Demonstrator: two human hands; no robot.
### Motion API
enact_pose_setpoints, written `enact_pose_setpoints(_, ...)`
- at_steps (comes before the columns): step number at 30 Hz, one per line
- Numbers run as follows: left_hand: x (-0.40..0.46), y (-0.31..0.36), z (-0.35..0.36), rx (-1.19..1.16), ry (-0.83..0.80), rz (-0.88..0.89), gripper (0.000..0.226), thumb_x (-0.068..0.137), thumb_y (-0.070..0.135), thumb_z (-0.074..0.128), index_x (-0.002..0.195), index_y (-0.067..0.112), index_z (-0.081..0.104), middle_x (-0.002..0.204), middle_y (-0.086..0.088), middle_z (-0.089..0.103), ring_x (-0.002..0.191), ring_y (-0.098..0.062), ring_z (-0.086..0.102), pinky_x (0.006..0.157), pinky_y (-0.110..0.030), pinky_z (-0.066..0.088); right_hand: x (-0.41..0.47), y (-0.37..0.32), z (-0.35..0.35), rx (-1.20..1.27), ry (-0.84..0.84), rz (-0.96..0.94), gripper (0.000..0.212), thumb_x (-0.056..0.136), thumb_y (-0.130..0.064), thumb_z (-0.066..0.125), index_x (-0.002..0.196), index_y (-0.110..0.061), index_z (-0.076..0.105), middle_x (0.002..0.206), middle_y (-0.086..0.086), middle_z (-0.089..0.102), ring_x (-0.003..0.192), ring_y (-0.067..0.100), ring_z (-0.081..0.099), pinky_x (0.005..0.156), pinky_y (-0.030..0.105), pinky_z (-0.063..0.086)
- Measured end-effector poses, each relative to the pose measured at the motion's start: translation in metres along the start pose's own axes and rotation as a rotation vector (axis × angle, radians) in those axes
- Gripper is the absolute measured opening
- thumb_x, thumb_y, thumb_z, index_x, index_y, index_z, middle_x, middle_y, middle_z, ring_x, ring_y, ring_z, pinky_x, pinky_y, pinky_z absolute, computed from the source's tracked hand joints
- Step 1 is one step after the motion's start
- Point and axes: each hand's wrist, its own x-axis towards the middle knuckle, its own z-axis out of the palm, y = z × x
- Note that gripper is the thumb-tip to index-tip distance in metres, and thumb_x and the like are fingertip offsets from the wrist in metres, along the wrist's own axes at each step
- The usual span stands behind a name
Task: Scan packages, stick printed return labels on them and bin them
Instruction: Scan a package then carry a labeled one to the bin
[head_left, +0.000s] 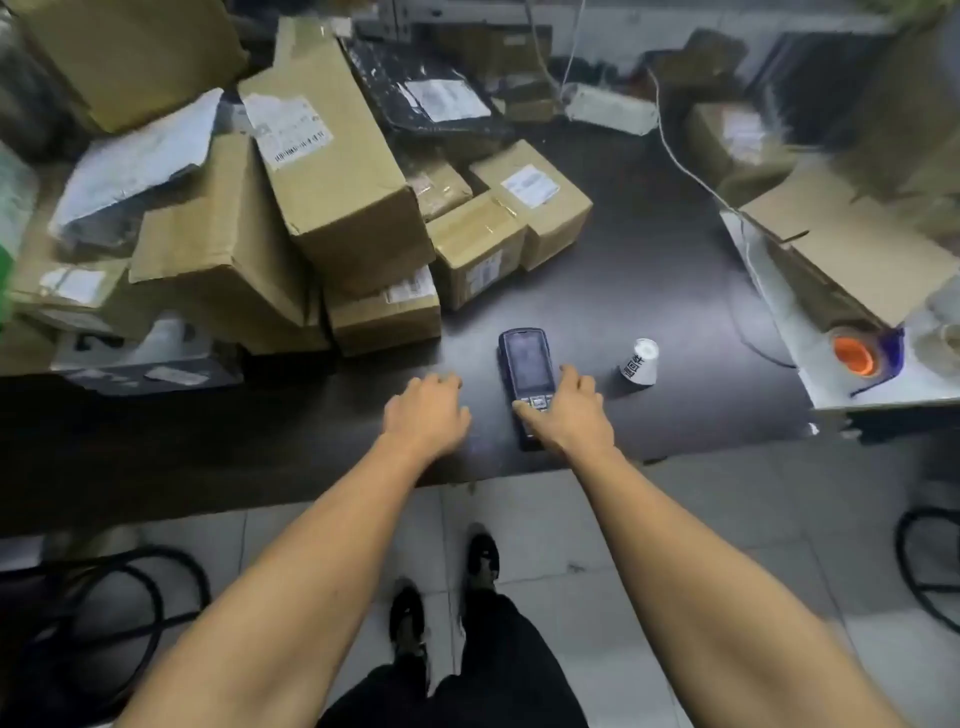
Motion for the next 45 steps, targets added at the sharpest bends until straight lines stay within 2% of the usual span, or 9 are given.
enact_pose_setpoints(6, 0.033, 0.01, 0.002, 0.044, -0.027, -0.073, 0.046, 0.098, 0.034, 0.046, 0.141, 0.017, 0.044, 0.138, -0.011, 0.048, 0.127, -0.03, 0.046, 0.095, -0.045, 0.047, 0.04, -0.007, 0.009, 0.031, -0.059, 0.042, 0.099, 0.078, -0.06, 0.07, 0.15, -0.013, 0.02, 0.142, 0.014, 0.033, 0.132, 0.036, 0.034, 0.102, 0.05, 0.039)
enact_pose_setpoints(10, 0.043, 0.012, -0.001, 0.067, -0.034, -0.065, 0.046, 0.098, 0.035, 0.047, 0.141, 0.018, 0.043, 0.137, -0.011, 0.048, 0.126, -0.03, 0.047, 0.094, -0.045, 0.047, 0.056, -0.009, 0.01, 0.06, -0.103, 0.097, 0.106, 0.074, -0.054, 0.077, 0.151, -0.016, 0.014, 0.142, 0.013, 0.029, 0.134, 0.035, 0.031, 0.101, 0.049, 0.04)
enact_pose_setpoints(22, 0.056, -0.002, -0.009, 0.054, -0.043, -0.027, 0.045, 0.099, 0.033, 0.047, 0.14, 0.017, 0.044, 0.137, -0.011, 0.048, 0.126, -0.029, 0.047, 0.092, -0.044, 0.046, 0.047, -0.017, 0.008, 0.295, -0.004, 0.09, 0.094, 0.071, -0.029, 0.076, 0.147, -0.024, 0.021, 0.134, 0.014, 0.033, 0.126, 0.038, 0.034, 0.101, 0.042, 0.037)
enact_pose_setpoints(28, 0.057, -0.006, -0.019, 0.067, -0.017, -0.001, 0.045, 0.099, 0.033, 0.046, 0.14, 0.018, 0.043, 0.136, -0.01, 0.048, 0.125, -0.029, 0.047, 0.09, -0.043, 0.046, 0.035, -0.019, 0.005, 0.394, 0.05, 0.034, 0.097, 0.07, -0.033, 0.08, 0.147, -0.022, 0.022, 0.132, 0.009, 0.033, 0.127, 0.031, 0.037, 0.107, 0.041, 0.037)
enact_pose_setpoints(32, 0.059, -0.005, -0.027, 0.081, -0.009, 0.004, 0.046, 0.097, 0.033, 0.047, 0.14, 0.018, 0.044, 0.136, -0.01, 0.049, 0.125, -0.029, 0.047, 0.091, -0.043, 0.047, 0.03, -0.02, 0.001, 0.49, 0.032, 0.002, 0.086, 0.072, -0.034, 0.084, 0.139, -0.014, 0.034, 0.127, 0.004, 0.039, 0.113, 0.021, 0.049, 0.097, 0.031, 0.043)
enact_pose_setpoints(35, 0.06, -0.004, -0.03, 0.091, -0.008, 0.009, 0.045, 0.097, 0.033, 0.048, 0.139, 0.017, 0.044, 0.135, -0.01, 0.049, 0.125, -0.03, 0.047, 0.091, -0.043, 0.046, 0.027, -0.02, -0.004, 0.625, -0.004, -0.005, 0.075, 0.071, -0.033, 0.085, 0.126, -0.023, 0.034, 0.117, -0.003, 0.055, 0.103, 0.017, 0.057, 0.083, 0.03, 0.047)
enact_pose_setpoints(39, 0.061, -0.002, -0.032, 0.096, -0.005, 0.01, 0.045, 0.097, 0.032, 0.048, 0.139, 0.018, 0.044, 0.134, -0.01, 0.049, 0.124, -0.03, 0.048, 0.091, -0.043, 0.046, 0.025, -0.021, -0.007, 0.879, -0.031, 0.026, 0.066, 0.073, -0.034, 0.085, 0.121, -0.023, 0.041, 0.111, -0.004, 0.061, 0.095, 0.011, 0.064, 0.078, 0.03, 0.053)
enact_pose_setpoints(42, 0.061, -0.001, -0.033, 0.091, -0.003, 0.009, 0.045, 0.097, 0.033, 0.05, 0.139, 0.018, 0.044, 0.133, -0.009, 0.05, 0.123, -0.029, 0.049, 0.09, -0.043, 0.048, 0.027, -0.023, -0.011, 1.099, -0.09, 0.04, 0.054, 0.072, -0.04, 0.074, 0.115, -0.021, 0.049, 0.106, 0.002, 0.066, 0.084, 0.014, 0.067, 0.075, 0.033, 0.053)
enact_pose_setpoints(45, 0.06, 0.0, -0.033, 0.087, -0.005, 0.008, 0.046, 0.097, 0.033, 0.051, 0.139, 0.018, 0.044, 0.134, -0.009, 0.049, 0.123, -0.028, 0.049, 0.089, -0.042, 0.048, 0.03, -0.023, -0.013, 1.152, -0.111, 0.015, 0.051, 0.07, -0.033, 0.065, 0.117, -0.018, 0.049, 0.103, 0.002, 0.065, 0.084, 0.016, 0.065, 0.077, 0.035, 0.052)
